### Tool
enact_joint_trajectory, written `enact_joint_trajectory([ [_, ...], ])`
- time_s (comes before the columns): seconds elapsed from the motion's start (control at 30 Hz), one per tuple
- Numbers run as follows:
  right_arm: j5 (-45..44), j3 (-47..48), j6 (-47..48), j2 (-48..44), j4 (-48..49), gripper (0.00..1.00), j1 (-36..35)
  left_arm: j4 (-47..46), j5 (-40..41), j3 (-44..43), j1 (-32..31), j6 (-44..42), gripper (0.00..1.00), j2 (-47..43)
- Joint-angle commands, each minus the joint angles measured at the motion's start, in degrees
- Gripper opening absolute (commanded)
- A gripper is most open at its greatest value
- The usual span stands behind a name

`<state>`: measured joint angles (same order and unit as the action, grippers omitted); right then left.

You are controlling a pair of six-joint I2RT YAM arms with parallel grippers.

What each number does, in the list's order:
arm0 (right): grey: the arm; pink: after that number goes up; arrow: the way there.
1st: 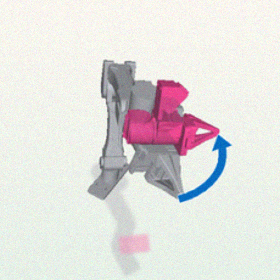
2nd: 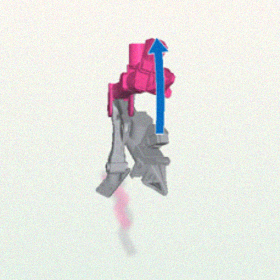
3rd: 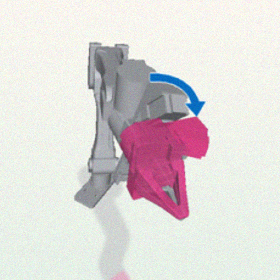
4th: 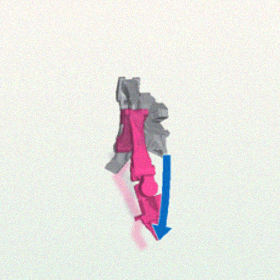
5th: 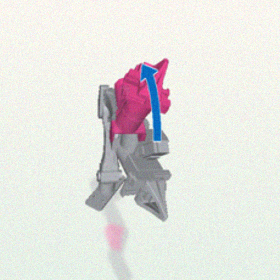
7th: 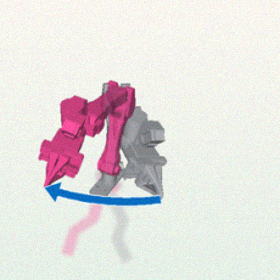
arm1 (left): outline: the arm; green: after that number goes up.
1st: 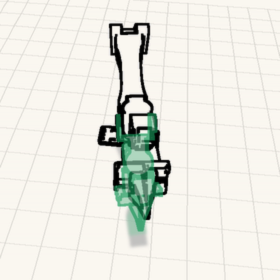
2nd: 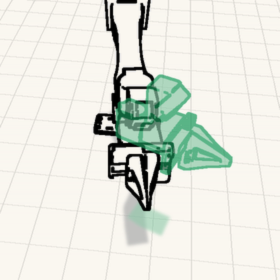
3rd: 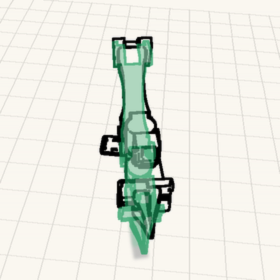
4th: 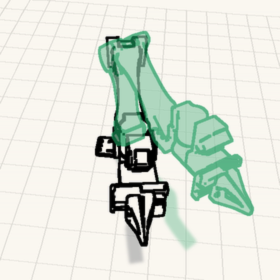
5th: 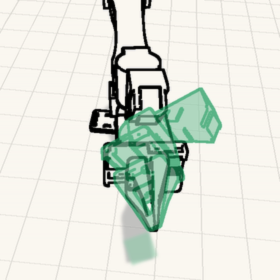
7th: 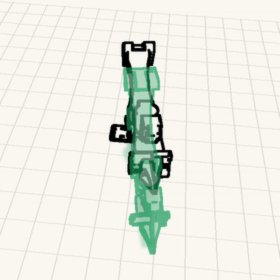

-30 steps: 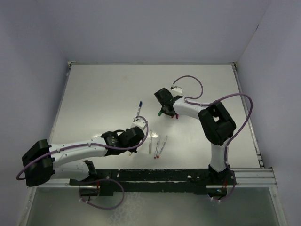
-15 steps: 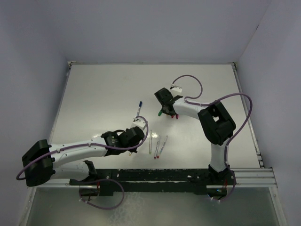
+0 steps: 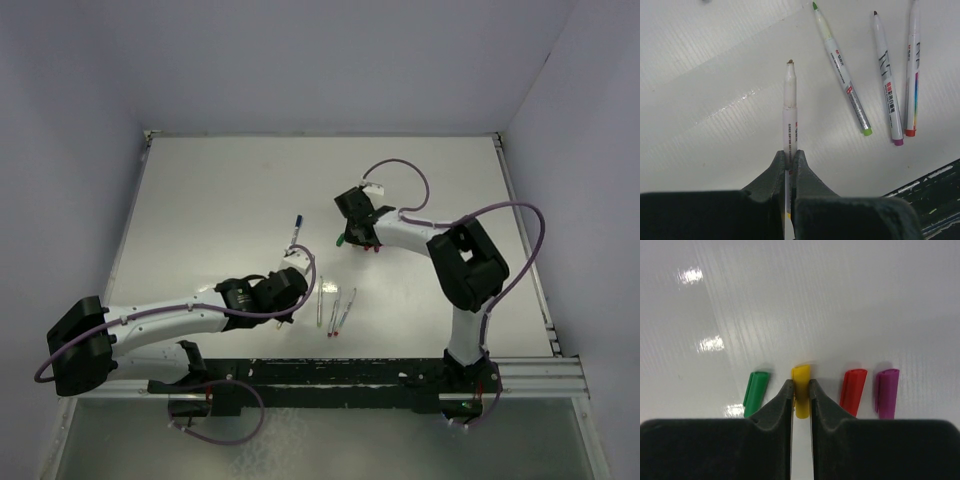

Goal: Insert the pens into the pen caps

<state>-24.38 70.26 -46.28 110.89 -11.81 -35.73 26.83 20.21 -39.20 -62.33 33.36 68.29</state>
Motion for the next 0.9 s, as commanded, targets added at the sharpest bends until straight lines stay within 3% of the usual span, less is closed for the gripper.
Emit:
enact_joint_trajectory([
  [0.0,5.93,-5.20,5.96,-5.50,-1.40,0.00,-0.23,-3.63,0.71,-2.15,0.10,-0.96,0.00,-0.60],
  [0.23,4.55,-7.38,12.30,-18.36,3.36,0.00,-0.30,-7.15,0.34,-2.53,0.11,-3.13,0.00,-0.96],
  [0.4,9.65,-16.72,14.86,-30.76,13.75,0.00,-0.30,-12.57,-1.72,-1.39,0.10,-3.68,0.00,-2.29],
  [0.67,20.22,-28.54,18.22,-46.35,30.14,0.00,-0.26,-30.79,-9.87,4.44,0.10,-3.97,0.00,-7.83],
  [0.87,26.28,-34.24,17.58,-54.28,38.62,0.00,-0.25,-50.30,-16.68,10.81,0.14,-3.25,0.00,-7.81],
])
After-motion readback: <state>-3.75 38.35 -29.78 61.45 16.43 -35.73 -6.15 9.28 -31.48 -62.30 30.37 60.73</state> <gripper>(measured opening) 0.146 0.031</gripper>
